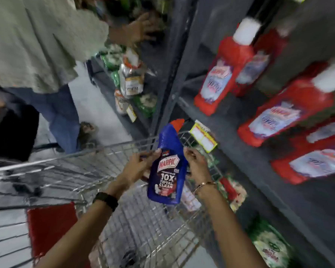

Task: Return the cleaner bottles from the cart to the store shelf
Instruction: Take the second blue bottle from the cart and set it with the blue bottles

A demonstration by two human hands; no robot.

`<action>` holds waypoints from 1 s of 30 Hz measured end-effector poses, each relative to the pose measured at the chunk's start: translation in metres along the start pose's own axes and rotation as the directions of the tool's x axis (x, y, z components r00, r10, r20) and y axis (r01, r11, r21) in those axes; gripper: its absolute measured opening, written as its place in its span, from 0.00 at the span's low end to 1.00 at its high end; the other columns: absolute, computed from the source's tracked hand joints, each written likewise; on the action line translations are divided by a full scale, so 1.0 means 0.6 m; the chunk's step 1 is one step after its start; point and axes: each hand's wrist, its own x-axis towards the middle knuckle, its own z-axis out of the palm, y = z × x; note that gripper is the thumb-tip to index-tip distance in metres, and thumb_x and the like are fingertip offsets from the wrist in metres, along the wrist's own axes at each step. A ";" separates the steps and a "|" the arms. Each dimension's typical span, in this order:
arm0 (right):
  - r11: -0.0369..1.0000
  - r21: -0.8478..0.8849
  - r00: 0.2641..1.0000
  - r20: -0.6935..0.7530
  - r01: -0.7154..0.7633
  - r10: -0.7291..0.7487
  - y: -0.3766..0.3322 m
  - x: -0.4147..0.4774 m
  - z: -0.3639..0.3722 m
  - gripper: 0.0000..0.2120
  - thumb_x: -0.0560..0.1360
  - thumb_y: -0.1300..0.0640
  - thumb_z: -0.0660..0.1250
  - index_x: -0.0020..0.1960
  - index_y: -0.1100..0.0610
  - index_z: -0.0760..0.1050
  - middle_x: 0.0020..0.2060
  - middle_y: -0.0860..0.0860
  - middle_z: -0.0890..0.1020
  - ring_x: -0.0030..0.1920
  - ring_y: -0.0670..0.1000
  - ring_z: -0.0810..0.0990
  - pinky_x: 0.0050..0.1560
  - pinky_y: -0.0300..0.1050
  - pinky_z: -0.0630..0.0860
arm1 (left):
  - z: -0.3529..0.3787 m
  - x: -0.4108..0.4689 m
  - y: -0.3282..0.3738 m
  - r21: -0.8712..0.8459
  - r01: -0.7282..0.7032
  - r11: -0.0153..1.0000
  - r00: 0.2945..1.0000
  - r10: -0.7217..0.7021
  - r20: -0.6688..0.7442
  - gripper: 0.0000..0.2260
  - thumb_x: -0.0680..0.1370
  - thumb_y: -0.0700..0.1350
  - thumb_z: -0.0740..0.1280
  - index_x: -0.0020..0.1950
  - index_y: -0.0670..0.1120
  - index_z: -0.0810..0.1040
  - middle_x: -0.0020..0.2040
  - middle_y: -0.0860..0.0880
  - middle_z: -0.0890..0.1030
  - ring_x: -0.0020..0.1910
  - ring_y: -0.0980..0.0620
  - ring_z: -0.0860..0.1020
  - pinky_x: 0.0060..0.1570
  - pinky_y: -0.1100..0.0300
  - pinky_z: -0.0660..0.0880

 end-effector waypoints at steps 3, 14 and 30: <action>0.970 0.151 0.978 -0.120 0.188 -0.171 -0.114 -0.046 -0.025 0.09 0.74 0.58 0.65 0.36 0.49 0.75 0.34 0.46 0.78 0.39 0.47 0.74 0.40 0.41 0.72 | 0.022 -0.027 0.108 -0.079 -0.229 0.970 0.973 0.227 -0.036 0.13 0.70 0.57 0.65 0.34 0.50 0.82 0.25 0.56 0.81 0.23 0.60 0.76 0.21 0.69 0.71; 0.816 0.337 0.883 -0.197 0.470 -0.427 -0.258 -0.178 -0.072 0.09 0.73 0.62 0.66 0.38 0.50 0.78 0.29 0.40 0.83 0.39 0.46 0.77 0.41 0.40 0.74 | 0.075 -0.110 0.226 -0.381 -0.541 0.750 0.836 0.530 -0.144 0.09 0.70 0.48 0.70 0.31 0.45 0.79 0.28 0.51 0.84 0.27 0.54 0.82 0.26 0.66 0.76; 0.806 0.141 0.813 -0.215 0.574 -0.541 -0.192 -0.199 -0.189 0.03 0.72 0.59 0.68 0.44 0.52 0.77 0.36 0.43 0.80 0.35 0.34 0.77 0.38 0.29 0.73 | 0.174 -0.124 0.206 -0.383 -0.503 0.775 0.854 0.514 -0.082 0.09 0.67 0.49 0.72 0.31 0.46 0.78 0.36 0.43 0.76 0.28 0.54 0.81 0.28 0.66 0.77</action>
